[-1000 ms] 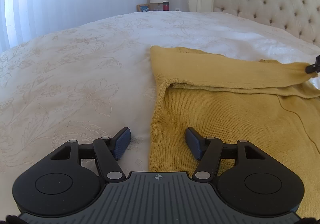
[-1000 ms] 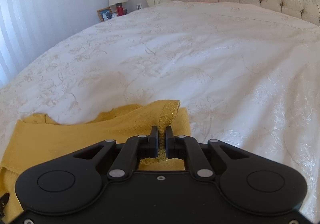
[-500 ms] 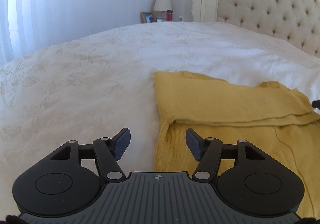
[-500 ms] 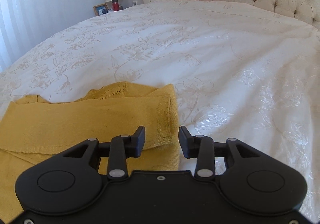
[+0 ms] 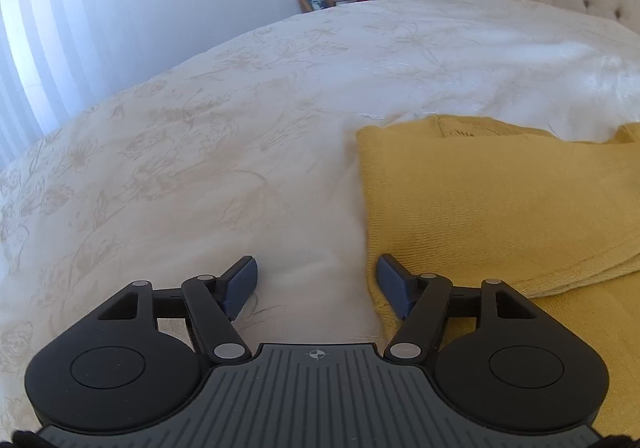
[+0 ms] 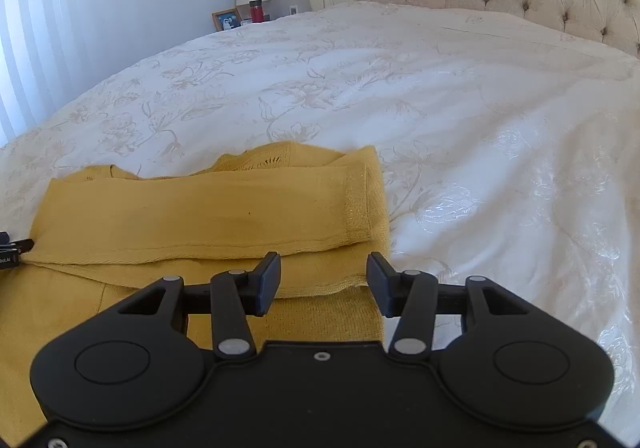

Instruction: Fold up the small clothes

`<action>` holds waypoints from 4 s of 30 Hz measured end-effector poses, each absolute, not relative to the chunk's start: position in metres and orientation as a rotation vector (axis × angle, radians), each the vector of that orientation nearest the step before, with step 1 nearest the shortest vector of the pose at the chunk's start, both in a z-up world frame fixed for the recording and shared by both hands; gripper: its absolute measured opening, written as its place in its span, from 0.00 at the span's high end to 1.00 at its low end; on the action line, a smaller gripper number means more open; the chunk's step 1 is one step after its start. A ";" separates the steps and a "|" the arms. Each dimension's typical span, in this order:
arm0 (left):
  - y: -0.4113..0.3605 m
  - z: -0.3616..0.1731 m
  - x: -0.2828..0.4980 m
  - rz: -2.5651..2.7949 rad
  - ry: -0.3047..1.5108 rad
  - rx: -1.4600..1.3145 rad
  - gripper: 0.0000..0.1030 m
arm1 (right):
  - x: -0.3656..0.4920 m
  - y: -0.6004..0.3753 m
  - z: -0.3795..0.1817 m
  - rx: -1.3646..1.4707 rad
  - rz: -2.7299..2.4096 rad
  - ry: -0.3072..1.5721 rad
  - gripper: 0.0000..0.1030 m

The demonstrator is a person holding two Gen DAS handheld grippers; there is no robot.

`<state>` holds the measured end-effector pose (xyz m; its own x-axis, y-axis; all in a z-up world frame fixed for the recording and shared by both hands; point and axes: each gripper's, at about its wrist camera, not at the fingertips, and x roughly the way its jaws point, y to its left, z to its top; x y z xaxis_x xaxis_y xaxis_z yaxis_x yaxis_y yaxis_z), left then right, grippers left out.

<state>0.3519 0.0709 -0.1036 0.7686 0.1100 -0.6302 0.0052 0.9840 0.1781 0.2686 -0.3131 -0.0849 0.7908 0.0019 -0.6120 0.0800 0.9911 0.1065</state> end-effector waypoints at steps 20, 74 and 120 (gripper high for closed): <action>0.101 -0.074 0.301 -0.038 0.765 0.016 0.27 | 0.249 -0.320 -0.080 0.184 -0.069 0.702 0.40; 0.088 -0.101 0.067 -0.236 0.941 0.083 0.02 | 0.060 -0.297 -0.108 0.249 0.061 1.228 0.05; 0.109 -0.071 0.058 -0.289 0.858 -0.150 0.94 | 0.037 -0.314 -0.085 0.389 0.123 1.008 0.86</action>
